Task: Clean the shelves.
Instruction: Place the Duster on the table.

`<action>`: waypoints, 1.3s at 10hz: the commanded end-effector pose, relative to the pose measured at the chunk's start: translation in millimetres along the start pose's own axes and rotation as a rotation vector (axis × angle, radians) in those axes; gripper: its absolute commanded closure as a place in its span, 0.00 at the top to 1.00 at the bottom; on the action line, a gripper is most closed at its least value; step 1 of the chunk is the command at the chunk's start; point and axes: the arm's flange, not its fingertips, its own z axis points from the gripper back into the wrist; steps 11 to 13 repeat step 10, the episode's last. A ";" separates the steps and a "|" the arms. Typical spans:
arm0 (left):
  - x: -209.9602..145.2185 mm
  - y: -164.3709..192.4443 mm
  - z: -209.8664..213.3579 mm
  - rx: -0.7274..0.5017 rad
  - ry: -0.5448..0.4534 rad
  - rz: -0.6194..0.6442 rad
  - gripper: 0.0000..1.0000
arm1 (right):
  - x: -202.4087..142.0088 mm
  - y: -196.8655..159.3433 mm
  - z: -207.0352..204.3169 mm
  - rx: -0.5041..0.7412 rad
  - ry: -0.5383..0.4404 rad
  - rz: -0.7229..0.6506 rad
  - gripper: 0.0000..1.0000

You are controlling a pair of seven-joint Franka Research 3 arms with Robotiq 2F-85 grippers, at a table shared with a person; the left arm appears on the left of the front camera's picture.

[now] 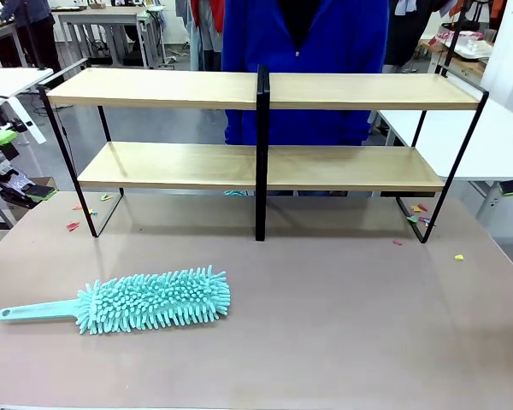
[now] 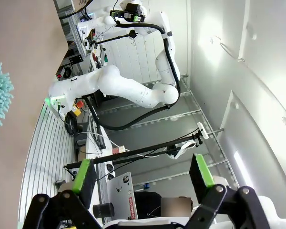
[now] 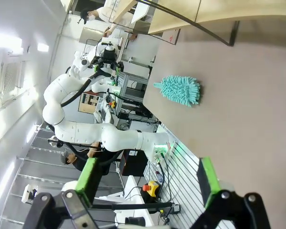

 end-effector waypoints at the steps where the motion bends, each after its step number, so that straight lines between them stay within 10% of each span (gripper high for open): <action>1: -3.5 -4.6 5.7 0.004 0.008 -0.004 1.00 | 0.5 -0.5 -2.9 0.017 -0.019 0.025 1.00; 13: -3.5 -4.6 5.7 0.004 0.008 -0.004 1.00 | 0.5 -0.5 -2.9 0.017 -0.019 0.025 1.00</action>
